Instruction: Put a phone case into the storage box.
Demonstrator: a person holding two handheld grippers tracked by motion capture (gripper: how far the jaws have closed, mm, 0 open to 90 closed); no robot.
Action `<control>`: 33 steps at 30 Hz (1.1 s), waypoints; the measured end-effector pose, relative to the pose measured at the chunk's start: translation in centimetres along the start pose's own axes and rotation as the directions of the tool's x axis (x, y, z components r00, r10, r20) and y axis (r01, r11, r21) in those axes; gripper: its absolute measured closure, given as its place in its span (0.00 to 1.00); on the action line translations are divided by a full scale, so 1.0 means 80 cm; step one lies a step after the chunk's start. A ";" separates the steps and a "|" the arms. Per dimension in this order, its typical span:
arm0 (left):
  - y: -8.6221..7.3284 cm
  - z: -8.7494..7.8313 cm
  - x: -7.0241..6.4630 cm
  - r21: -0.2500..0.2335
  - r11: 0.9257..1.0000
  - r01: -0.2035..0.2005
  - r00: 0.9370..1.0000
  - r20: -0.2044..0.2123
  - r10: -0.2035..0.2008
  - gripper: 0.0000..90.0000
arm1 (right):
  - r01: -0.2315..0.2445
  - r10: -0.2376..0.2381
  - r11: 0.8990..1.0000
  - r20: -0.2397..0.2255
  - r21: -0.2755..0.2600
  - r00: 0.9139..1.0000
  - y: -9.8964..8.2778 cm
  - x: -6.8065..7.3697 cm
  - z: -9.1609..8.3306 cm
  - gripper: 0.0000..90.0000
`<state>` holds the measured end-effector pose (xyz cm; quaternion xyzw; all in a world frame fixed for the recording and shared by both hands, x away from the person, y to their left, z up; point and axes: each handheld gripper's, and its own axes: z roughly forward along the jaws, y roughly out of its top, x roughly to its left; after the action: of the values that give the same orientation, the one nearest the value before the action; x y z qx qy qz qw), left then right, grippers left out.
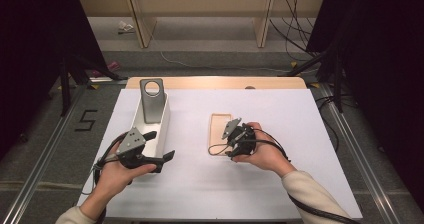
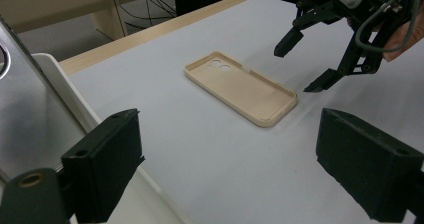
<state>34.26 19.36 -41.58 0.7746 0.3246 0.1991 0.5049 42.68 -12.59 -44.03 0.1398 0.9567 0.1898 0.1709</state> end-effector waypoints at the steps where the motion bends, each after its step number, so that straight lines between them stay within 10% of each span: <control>1: 0.000 0.000 0.000 0.000 1.000 0.000 1.000 0.000 0.000 0.12 | 0.008 -0.008 1.000 -0.004 0.011 1.000 0.002 0.002 0.002 0.32; 33: 0.000 0.001 -0.001 0.002 1.000 -0.003 1.000 0.005 0.003 0.12 | 0.110 -0.110 0.991 -0.004 0.078 0.994 0.031 0.013 0.022 0.31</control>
<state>34.23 19.24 -41.62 0.7762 0.3222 0.1976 0.5046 42.89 -9.48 -44.86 0.0936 0.9695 0.1426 0.1758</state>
